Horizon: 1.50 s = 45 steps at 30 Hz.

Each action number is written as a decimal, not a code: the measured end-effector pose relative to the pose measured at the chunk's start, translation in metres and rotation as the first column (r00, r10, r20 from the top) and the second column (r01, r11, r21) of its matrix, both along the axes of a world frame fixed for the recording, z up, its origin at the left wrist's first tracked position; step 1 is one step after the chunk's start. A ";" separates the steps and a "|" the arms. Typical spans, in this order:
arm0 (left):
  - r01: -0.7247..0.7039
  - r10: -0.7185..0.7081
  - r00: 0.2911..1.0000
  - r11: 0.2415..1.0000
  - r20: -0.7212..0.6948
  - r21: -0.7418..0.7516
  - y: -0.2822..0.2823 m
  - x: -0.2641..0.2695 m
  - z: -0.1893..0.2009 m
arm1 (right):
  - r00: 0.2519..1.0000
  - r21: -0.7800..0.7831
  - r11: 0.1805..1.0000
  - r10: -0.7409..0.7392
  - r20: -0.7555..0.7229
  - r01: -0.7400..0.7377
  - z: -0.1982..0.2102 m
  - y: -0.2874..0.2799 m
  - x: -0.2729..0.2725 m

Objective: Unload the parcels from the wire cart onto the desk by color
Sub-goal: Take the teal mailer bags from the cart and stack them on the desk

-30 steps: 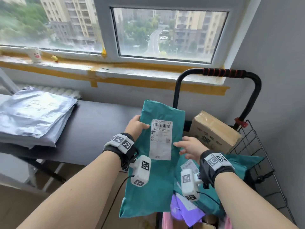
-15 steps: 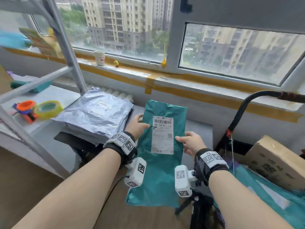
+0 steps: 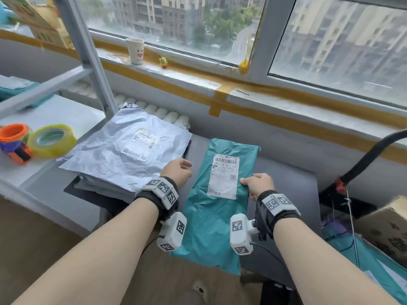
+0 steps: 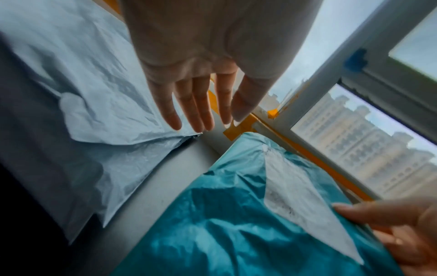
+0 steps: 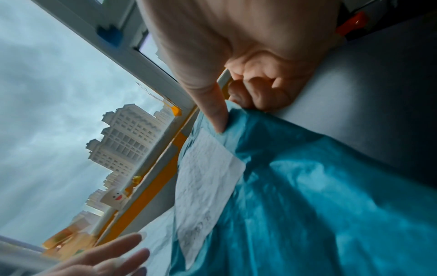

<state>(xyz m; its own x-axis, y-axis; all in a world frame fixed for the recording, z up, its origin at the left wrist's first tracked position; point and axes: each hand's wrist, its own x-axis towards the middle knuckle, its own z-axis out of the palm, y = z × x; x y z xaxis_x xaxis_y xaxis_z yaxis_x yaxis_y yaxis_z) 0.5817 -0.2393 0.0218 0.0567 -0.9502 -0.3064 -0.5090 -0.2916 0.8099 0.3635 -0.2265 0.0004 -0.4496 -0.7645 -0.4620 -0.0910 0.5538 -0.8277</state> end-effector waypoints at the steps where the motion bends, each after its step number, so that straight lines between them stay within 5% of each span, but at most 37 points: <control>1: -0.002 0.003 0.999 1.000 0.042 -0.010 -0.012 -0.001 -0.006 | 1.000 0.020 1.000 0.009 -0.013 -0.008 -0.006 -0.011 0.000; 7: 0.078 -0.047 0.919 0.995 0.392 -0.065 -0.078 0.000 -0.028 | 0.991 0.171 0.981 0.106 -0.077 -0.092 -0.037 -0.077 0.007; 11: 0.251 -0.244 0.538 0.960 0.807 0.123 -0.092 0.011 -0.037 | 0.982 0.236 0.961 0.170 -0.081 -0.146 -0.049 -0.103 0.028; 14: 0.246 -0.360 0.424 0.929 0.831 0.277 -0.099 0.023 -0.043 | 0.981 0.261 0.951 0.186 -0.057 -0.165 -0.054 -0.116 0.049; 33: 0.320 -0.471 0.466 0.879 0.750 0.353 -0.096 0.067 -0.033 | 0.986 0.342 0.925 0.163 0.032 -0.164 -0.039 -0.110 0.092; 40: 0.368 -0.439 0.520 0.889 0.733 0.271 -0.093 0.069 -0.025 | 0.945 0.289 0.948 0.209 -0.250 -0.133 -0.027 -0.099 0.090; 45: 0.471 -0.493 0.548 0.850 0.676 0.237 -0.092 0.052 -0.002 | 0.830 0.267 0.932 0.343 -0.440 -0.244 0.003 -0.078 0.078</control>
<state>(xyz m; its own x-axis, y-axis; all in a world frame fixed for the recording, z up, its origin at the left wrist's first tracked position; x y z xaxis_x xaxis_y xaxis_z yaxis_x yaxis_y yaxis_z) 0.6333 -0.3310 0.0195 -0.2049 -0.8928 -0.4011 -0.9760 0.1556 0.1521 0.4416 -0.3044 0.0036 -0.4184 -0.8141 -0.4026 -0.6259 0.5797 -0.5218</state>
